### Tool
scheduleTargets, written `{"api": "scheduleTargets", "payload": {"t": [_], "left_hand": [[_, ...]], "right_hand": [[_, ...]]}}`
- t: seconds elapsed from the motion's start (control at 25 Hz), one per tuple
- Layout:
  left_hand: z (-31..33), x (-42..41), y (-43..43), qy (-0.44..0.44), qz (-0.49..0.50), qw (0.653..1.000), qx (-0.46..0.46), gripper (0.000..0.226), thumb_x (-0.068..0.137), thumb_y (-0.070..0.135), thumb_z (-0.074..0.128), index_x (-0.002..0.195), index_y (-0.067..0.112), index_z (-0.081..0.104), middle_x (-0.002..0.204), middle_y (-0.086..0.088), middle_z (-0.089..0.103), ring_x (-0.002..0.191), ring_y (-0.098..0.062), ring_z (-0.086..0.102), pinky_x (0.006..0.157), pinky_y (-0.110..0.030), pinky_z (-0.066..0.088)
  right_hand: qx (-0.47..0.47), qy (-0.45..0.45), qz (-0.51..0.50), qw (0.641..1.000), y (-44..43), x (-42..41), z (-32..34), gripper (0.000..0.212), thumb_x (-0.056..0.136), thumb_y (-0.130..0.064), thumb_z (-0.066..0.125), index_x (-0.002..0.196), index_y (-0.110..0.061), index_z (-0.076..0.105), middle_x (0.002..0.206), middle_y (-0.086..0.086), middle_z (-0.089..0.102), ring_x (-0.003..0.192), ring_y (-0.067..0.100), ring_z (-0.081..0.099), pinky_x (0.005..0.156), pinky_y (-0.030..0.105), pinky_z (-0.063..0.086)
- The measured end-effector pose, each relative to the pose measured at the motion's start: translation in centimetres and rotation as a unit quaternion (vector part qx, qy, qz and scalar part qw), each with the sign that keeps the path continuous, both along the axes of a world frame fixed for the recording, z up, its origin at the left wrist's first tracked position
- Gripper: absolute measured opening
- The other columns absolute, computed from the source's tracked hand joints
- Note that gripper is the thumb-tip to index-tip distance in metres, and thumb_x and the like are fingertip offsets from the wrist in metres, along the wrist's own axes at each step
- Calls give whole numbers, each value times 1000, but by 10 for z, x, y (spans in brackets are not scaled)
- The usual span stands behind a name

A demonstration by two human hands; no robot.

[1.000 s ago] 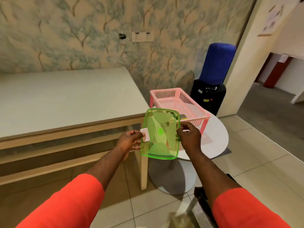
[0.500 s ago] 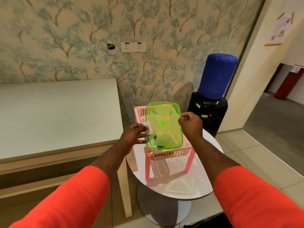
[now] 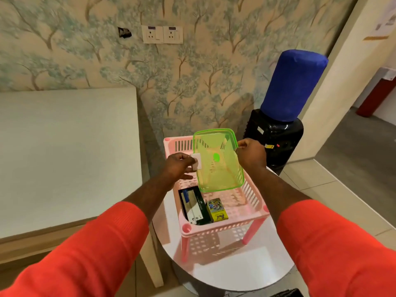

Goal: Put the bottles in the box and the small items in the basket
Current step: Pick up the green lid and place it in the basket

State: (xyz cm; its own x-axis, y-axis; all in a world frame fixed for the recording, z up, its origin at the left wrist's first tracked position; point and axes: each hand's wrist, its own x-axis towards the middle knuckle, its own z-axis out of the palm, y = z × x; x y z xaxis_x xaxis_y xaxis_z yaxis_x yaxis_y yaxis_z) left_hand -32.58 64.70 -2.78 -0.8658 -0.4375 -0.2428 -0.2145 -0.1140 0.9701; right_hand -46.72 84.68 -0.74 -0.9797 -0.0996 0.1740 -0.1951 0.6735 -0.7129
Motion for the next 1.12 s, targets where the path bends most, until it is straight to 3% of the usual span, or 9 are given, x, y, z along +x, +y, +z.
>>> {"api": "scheduleTargets", "payload": {"t": [0.32,0.56,0.68,0.76,0.84,0.92,1.0,1.12], "left_hand": [[-36,-69,-20,-71,-13,996,-57,16,92,12,69,102,-1,68,89,-19,71,66,-21,68,58,-30,53],[-48,-88,-13,-89,-19,995,-36,14,89,11,74,94,1,67,79,-17,69,63,-24,67,52,-26,51],[-52,-93,-9,-95,-25,995,-26,14,88,11,77,89,6,64,75,-14,69,59,-20,68,52,-26,52],[-53,-97,-9,-93,-25,995,-23,18,86,10,79,85,9,61,72,-12,69,57,-20,69,55,-28,54],[-53,-100,-10,-90,-28,995,-19,21,85,11,80,84,11,60,71,-11,68,60,-23,69,56,-29,55],[-52,-103,-11,-90,-38,995,-23,20,84,12,81,85,8,62,74,-13,70,63,-26,71,56,-30,56],[-52,-103,-13,-96,-49,993,-40,17,84,14,81,83,6,65,78,-15,72,65,-25,73,57,-30,58],[-53,-103,-20,-110,-59,990,-60,13,87,11,76,79,7,68,89,-22,75,70,-28,73,60,-31,58]], "right_hand": [[165,-26,-4,986,-11,-34,-56,37,83,-11,58,116,-24,70,113,9,71,107,35,64,87,37,50],[324,42,43,944,-17,-42,-72,25,77,-15,61,102,-15,64,94,9,70,89,35,65,76,36,34],[383,69,58,919,-16,-41,-76,27,76,-18,62,102,-15,65,98,9,68,90,34,63,78,37,34],[348,68,76,932,-15,-43,-79,33,77,-16,62,110,-16,67,106,8,69,96,33,63,86,38,38],[213,34,149,965,-21,-44,-80,44,80,-14,68,124,-17,66,123,6,68,107,30,64,93,35,43],[96,-21,253,963,-34,-38,-79,64,79,-13,80,139,-17,58,139,4,60,115,24,61,94,24,42],[79,-23,306,949,-51,-33,-80,73,77,-14,85,143,-14,54,142,5,58,117,21,59,92,21,40],[101,-2,311,945,-68,-31,-82,61,79,-16,83,135,-11,60,131,7,64,112,22,61,92,25,42]]}}
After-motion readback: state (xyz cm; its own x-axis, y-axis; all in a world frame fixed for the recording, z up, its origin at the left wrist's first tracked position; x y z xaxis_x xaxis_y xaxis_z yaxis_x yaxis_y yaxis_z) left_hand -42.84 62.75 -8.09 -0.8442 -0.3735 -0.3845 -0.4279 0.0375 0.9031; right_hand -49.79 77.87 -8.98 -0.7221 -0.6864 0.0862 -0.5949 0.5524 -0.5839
